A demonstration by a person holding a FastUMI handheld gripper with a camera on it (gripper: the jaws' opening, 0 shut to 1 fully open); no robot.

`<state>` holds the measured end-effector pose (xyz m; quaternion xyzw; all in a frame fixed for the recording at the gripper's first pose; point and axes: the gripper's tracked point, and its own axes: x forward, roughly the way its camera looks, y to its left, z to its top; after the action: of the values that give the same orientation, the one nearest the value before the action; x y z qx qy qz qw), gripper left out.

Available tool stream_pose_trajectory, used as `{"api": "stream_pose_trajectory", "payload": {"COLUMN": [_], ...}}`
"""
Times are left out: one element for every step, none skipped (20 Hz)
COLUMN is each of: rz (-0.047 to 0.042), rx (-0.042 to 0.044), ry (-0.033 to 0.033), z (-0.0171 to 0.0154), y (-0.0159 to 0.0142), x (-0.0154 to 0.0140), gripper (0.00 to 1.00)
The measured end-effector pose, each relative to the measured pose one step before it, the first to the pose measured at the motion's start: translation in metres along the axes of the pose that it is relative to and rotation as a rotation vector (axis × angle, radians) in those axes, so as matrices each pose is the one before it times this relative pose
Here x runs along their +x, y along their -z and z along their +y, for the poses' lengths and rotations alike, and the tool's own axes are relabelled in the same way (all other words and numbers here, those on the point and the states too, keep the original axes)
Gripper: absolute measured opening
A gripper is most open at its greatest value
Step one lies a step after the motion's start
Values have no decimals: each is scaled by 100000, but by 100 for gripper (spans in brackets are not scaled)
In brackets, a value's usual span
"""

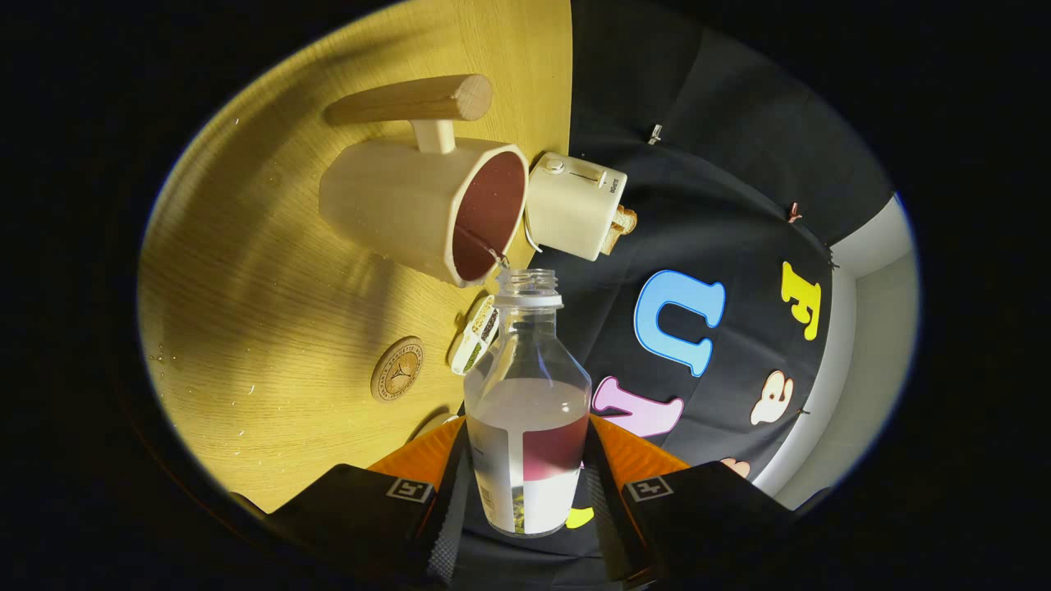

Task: Take the bottle from table, then pour the juice into the cup, finally place the bottle on the coaster

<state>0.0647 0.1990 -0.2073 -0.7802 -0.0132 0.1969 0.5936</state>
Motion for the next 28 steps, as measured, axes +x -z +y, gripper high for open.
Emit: {"api": "stream_pose_trajectory", "payload": {"rz": [22, -174, -146, -95, 54, -28, -119, -302, -436, -463, -499, -479, -492, -380, -293, -408, -95, -174, -169, -336, -617, -648, -828, -807, -797, -752, -802, -761], "rx": [-182, -359, -503, -400, -319, -286, -464, -827, -1114, -1065, -1024, -962, -808, -898, -674, 22, -157, -280, -646, -710, -771, -884, -1102, -1275, -1258, -1256, -1342, -1404], "ry": [-3, 127, 195, 314, 230, 171, 338, 363, 539, 355, 435, 334, 392, 456, 195, -81, -102, -71, 166, -7, 324, 437, 396, 468, 394, 481, 405, 475], "z": [-67, -102, -104, 59, 19, 11, -66, -124, -131, -64, -156, -339, -204, -149, -87, -15, -39, -203, -211, -218, -293, -167, -12, -130, -155, -21, -120, -393], "y": [1, -127, -72, -68, -7, 53, 19, 27, -194, 35, -49, -15, 16, -30, 71, 186, 146, 46, 32, -155, -117, -65, -107, -129, -114, -17, -209, -211], "x": [15, -31, -84, -1, -113, 93, -5, 128, 25, 107, 43, 176, 63, 157, -11, -197, -176, -29, -44, -14, 85, 90, 71, -51, 43, 28, -15, 236], "gripper": [70, 70, 70, 70, 70, 70, 70, 70, 70, 70, 70, 70, 70, 70, 70, 70, 70, 70, 70, 70, 70, 69, 70, 70, 70, 70, 70, 70]}}
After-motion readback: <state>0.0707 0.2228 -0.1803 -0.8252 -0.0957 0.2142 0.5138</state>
